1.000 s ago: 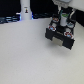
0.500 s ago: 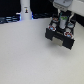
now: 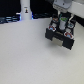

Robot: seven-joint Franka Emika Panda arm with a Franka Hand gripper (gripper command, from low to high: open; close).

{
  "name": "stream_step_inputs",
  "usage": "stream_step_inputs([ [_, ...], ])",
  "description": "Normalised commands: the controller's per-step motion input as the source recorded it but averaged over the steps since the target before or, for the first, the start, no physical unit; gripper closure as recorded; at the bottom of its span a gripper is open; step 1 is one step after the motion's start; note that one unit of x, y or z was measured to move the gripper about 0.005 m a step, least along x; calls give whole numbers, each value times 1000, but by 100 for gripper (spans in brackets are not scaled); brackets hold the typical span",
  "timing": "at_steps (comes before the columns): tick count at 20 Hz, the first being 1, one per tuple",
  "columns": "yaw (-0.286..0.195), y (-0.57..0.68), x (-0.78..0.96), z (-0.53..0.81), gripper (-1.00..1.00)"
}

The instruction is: Open the kcup holder, insert the kcup into the holder, and close the kcup holder

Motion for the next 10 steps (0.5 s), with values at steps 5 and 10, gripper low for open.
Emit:
stream_step_inputs([
  [5, 46, -101, -46, 5, 100],
  [10, 0, 5, -4, 67, 100],
])
